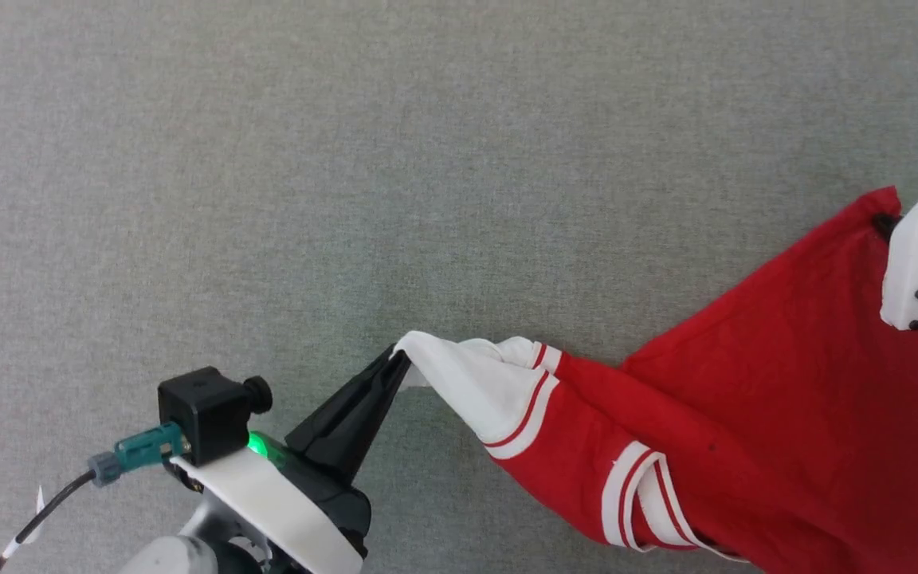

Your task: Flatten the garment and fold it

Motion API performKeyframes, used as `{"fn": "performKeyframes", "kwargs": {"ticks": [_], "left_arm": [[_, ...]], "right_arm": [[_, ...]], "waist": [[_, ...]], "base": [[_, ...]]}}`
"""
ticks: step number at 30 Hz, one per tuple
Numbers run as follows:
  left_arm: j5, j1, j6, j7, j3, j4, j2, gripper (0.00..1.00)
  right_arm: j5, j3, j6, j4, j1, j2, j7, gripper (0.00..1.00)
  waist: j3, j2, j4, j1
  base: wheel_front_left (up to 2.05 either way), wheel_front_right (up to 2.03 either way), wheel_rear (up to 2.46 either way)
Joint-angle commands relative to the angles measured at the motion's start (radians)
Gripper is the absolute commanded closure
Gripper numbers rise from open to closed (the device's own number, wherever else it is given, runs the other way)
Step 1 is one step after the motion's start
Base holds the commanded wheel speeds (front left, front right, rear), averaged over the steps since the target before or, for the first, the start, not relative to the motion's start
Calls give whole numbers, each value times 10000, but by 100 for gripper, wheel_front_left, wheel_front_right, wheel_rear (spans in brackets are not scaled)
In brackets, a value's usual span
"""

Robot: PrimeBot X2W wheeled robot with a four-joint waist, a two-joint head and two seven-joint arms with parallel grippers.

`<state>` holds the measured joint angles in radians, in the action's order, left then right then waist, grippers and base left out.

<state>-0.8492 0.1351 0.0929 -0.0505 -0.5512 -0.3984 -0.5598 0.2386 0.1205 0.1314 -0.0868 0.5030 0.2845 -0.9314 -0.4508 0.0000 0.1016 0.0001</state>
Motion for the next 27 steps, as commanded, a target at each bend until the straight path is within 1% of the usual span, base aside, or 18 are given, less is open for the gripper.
{"fn": "performKeyframes", "kwargs": {"ticks": [1, 3, 6, 8, 11, 14, 16, 19, 22, 27], "left_arm": [[-66, 137, -92, 140, 35, 54, 88, 100], [-66, 165, -109, 298, 109, 131, 143, 100], [93, 273, -82, 595, 256, 305, 187, 100], [317, 441, 36, 910, 455, 471, 243, 100], [822, 911, 256, 1474, 797, 823, 338, 100], [1594, 1659, 361, 1812, 854, 1305, 325, 100], [1915, 2292, 420, 1933, 847, 1614, 504, 100], [2334, 3374, 426, 1817, 783, 2165, 652, 100], [2533, 4578, 329, 1468, 771, 2843, 750, 100], [2513, 6607, -77, 778, 703, 4401, 1050, 100]], "right_arm": [[-4, 13, -7, 10, -180, 3, 200, 100], [-9, 141, -7, 46, -223, -108, 698, 100], [17, 379, -7, 140, -299, -402, 1718, 100], [39, 541, -7, 203, -361, -635, 2480, 100], [102, 697, -7, 339, -344, -1003, 3578, 100], [97, 838, -7, 482, -54, -1358, 4566, 100], [86, 769, -7, 535, 237, -1548, 5097, 100], [165, 611, -7, 477, 790, -1802, 5628, 100], [147, 427, -7, 214, 1443, -1996, 5946, 100], [-96, -67, -7, -641, 2732, -2169, 6162, 100]], "waist": [[198, 0, -84, -1], [400, 0, -138, -1], [789, 0, -204, -1], [1121, 0, -257, -1], [1661, 0, -382, -1], [2191, 0, -523, -1], [2545, 0, -630, -1], [2983, 0, -776, -1], [3335, 0, -910, -1], [3771, 0, -1092, -1]], "base": [[0, 0, 0], [0, 0, 0], [0, 0, 0], [0, 0, 0], [0, 0, 0], [0, 0, 0], [0, 0, 0], [0, 0, 0], [0, 0, 0], [0, 0, 0]]}}
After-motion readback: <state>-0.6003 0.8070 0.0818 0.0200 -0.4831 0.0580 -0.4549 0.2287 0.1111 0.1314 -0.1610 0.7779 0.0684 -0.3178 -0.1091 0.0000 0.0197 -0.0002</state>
